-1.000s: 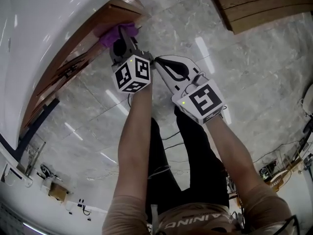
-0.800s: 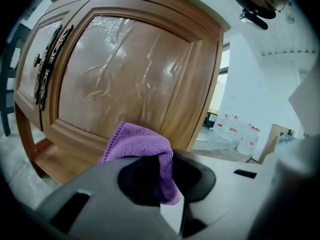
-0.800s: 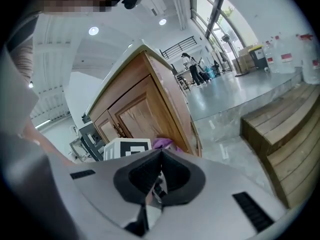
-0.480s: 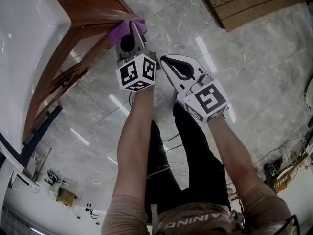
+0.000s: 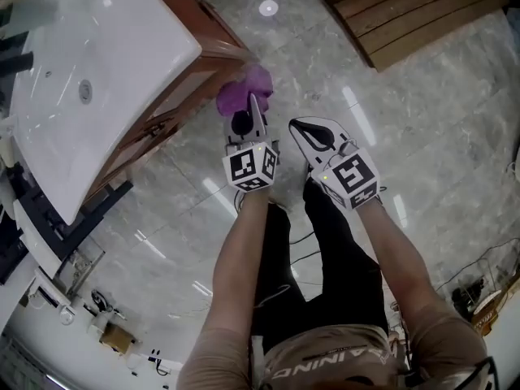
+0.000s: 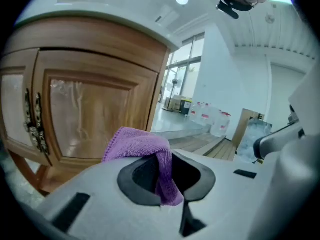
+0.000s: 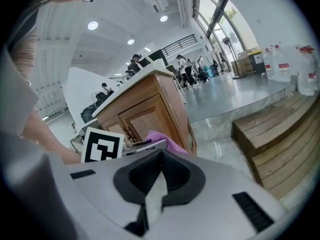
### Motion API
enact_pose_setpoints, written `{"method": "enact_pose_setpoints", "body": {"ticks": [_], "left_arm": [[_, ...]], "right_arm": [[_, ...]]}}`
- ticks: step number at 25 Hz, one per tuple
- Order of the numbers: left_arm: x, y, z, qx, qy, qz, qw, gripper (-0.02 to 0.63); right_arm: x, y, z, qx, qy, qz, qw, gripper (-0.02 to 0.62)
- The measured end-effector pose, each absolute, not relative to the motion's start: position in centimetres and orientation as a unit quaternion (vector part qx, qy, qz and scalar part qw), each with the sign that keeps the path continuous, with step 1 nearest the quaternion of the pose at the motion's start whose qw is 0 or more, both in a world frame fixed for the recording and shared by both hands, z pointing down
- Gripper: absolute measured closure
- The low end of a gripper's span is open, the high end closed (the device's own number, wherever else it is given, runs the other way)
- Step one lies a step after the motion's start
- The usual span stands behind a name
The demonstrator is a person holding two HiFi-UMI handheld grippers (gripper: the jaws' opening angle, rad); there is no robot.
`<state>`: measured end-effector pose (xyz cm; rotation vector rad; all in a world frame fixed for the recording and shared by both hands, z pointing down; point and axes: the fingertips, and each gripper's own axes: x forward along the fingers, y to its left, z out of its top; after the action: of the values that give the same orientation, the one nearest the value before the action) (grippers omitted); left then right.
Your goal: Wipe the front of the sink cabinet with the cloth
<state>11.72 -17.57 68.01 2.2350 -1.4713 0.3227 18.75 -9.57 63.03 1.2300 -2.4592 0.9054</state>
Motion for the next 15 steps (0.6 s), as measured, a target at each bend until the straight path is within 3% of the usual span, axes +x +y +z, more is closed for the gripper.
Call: {"method": "enact_pose_setpoints", "body": {"ticks": [8,15], "left_arm": [[6.1,-8.9,59.0,0.78,-0.558,0.111,0.262,0.568],[1.2,-1.8,50.4,0.796,-0.537,0.123,0.252,0.568]], "right_arm": [[16.8,-5.3,55.7,0.401,-0.847,0.32,0.14,0.584],[12.4,-0.2,49.6,0.374,-0.861,0.294,0.179,0.584]]}}
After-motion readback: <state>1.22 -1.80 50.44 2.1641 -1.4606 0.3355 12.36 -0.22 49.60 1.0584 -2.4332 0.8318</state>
